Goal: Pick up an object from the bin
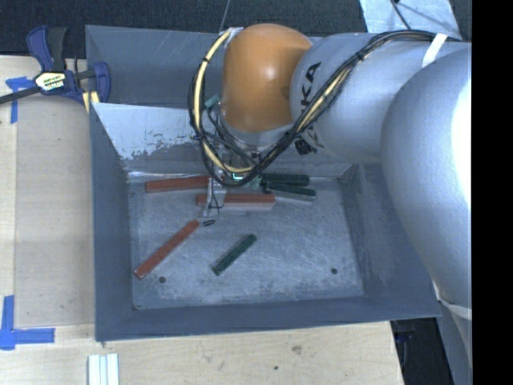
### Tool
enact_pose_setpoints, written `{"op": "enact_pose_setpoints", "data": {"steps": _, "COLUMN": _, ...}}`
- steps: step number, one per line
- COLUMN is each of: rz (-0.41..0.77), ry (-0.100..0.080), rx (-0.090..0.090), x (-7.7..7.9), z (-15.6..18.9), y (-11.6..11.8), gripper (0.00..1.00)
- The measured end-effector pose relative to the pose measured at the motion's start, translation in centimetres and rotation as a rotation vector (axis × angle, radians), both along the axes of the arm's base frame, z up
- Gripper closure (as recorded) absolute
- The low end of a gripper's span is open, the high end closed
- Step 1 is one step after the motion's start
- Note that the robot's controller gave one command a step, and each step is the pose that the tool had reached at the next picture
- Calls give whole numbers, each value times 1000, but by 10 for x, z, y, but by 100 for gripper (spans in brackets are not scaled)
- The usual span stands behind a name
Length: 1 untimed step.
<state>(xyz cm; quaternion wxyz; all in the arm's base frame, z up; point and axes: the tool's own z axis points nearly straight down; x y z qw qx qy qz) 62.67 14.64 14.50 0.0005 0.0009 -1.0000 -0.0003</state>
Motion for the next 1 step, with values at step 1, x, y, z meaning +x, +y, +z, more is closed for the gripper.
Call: {"op": "enact_pose_setpoints", "data": {"steps": 1, "rz": -2, "ry": -4, "rx": 0, "x": 1, "z": 2, "y": 0, "gripper": 0}}
